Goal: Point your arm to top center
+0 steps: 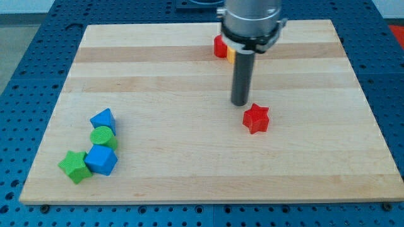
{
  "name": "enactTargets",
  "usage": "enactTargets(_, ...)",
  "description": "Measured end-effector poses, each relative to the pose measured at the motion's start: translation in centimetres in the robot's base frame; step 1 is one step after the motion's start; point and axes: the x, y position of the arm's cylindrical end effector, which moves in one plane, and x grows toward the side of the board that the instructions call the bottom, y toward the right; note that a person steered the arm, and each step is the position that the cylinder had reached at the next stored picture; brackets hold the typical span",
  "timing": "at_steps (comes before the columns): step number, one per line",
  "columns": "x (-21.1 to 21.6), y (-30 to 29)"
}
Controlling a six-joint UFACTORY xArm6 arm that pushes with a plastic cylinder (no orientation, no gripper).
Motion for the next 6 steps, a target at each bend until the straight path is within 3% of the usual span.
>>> enactTargets(1, 4.1, 1.7)
enactTargets(2, 6.3, 7.9)
enactTargets(3, 7.6, 10.4)
enactTargets(4, -3.2, 10.2)
enactTargets(6, -19.3, 10.5)
